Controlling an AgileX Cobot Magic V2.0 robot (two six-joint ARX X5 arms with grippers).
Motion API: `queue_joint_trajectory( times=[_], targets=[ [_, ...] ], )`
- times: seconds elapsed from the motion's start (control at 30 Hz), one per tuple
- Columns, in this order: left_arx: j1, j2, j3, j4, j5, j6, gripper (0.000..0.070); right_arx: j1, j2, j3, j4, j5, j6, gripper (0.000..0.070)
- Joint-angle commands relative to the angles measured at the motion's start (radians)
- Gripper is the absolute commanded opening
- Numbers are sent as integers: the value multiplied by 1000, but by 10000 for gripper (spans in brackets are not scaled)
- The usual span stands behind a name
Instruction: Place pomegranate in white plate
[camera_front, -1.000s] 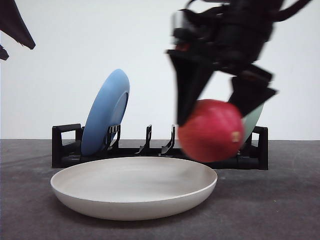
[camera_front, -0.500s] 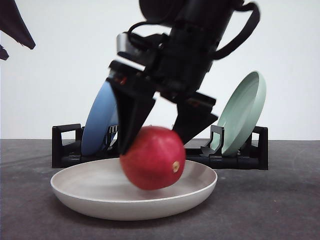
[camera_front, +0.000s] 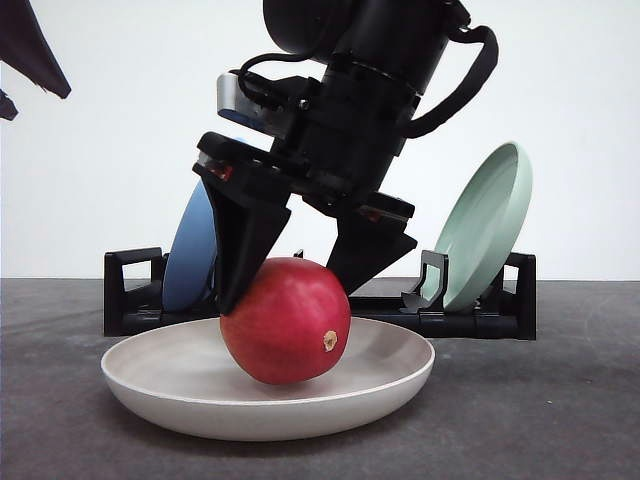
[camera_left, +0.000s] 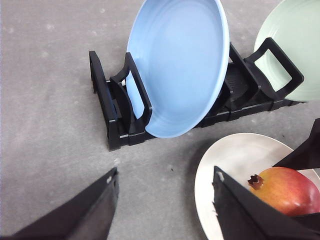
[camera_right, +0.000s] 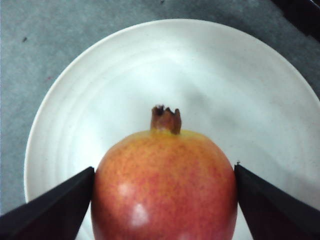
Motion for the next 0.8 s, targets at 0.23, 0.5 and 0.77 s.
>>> queue_joint_trajectory(
  times=[0.23,0.5,0.77],
  targets=[
    [-1,6,4,7,2,6,348,15,19,24,7,0,-8,589],
    [-1,6,4,7,2,3,348,8,-71,15,65,23,-34,590],
    [-1,6,4,6,2,3,348,-1,-243,-168,338,29,-39,590]
  ],
)
